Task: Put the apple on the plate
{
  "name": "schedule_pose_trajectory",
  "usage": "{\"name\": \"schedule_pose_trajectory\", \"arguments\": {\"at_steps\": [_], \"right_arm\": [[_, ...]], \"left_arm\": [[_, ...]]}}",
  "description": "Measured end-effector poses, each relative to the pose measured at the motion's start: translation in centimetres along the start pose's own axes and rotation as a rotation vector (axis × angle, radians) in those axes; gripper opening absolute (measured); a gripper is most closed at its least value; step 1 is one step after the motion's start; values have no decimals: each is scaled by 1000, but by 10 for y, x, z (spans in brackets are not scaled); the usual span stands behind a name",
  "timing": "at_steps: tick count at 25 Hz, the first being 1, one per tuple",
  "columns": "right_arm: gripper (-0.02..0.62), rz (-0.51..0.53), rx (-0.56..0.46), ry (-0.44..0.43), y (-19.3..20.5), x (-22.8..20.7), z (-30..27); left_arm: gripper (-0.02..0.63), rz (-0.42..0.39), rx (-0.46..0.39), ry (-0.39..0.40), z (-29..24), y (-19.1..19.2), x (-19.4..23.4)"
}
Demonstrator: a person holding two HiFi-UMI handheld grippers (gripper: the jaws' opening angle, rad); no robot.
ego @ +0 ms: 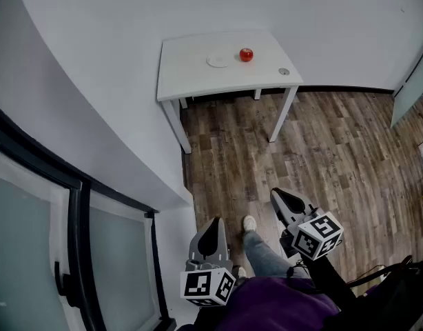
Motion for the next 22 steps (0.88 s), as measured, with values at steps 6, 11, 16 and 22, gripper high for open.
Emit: {"name": "schedule_pose_trajectory", "arguments": {"at_steps": [6,11,16,22], "right_arm": [[11,-22,-6,-1,-31,-33,-41],[11,-11,-1,-13,-66,-63,-74],[11,7,2,-28,-96,-89,-109],[11,23,-16,-28,-130,-122,-137]], "left_arm": [[6,13,14,-11,-59,-8,9],[6,-5,7,-26,-113,-27,14],[6,-13,8,-36,-166,-36,24],[6,-23,-12,-53,-215,-48,31]]}}
Point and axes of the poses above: the fingertips, and each gripper's own axes: z backward along the fingers, x to its left, y out of its underside, the point moved 2 cm from there along z, backward along the fingers, and after that the axes turned 14 degrees about -z, right-handed, at the moved point
